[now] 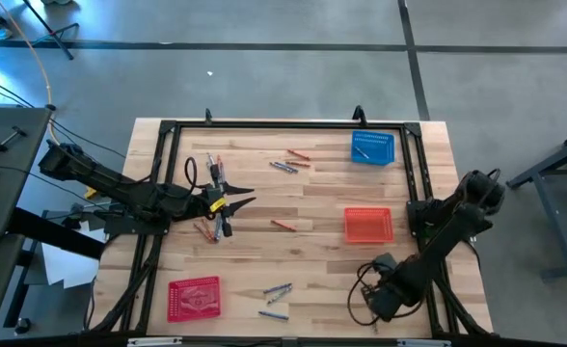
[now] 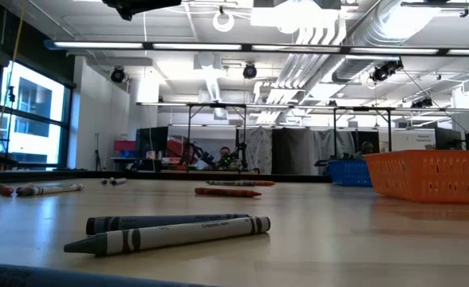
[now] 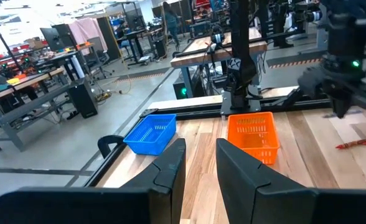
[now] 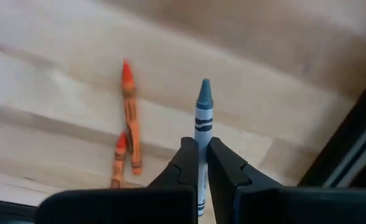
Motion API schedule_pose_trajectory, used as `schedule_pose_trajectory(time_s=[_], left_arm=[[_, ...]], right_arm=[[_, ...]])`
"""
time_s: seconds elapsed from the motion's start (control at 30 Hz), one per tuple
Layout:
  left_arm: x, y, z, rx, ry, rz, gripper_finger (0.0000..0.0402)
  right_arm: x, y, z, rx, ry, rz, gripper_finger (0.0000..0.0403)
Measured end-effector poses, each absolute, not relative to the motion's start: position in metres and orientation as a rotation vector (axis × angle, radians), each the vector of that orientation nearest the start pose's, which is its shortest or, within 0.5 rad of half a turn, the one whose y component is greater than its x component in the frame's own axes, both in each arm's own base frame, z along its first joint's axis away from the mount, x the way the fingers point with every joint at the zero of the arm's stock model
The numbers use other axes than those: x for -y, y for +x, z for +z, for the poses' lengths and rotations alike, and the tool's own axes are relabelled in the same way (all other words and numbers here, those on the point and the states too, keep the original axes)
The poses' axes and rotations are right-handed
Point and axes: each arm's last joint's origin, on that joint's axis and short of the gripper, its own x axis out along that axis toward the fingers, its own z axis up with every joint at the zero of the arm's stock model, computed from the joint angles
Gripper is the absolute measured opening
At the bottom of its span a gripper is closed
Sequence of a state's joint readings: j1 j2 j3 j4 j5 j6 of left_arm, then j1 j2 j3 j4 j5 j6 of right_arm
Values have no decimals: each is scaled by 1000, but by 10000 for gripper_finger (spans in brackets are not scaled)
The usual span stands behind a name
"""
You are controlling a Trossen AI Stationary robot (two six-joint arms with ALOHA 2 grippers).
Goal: Sort crayons
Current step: Put the gray crayon into the blue bin
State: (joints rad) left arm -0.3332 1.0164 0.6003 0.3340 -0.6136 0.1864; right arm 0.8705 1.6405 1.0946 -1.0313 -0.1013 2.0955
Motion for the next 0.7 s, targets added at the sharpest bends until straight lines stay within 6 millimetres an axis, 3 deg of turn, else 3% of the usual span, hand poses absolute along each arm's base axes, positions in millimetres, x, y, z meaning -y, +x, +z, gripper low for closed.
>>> schedule_pose_trajectory(time_s=[0.33, 0.7], left_arm=[[56, 214, 280, -69, 247, 275, 76], [57, 214, 285, -31, 268, 279, 76]], right_arm=[[-150, 168, 240, -1043, 816, -1158, 2], [-47, 203, 250, -1055, 468, -1358, 2]])
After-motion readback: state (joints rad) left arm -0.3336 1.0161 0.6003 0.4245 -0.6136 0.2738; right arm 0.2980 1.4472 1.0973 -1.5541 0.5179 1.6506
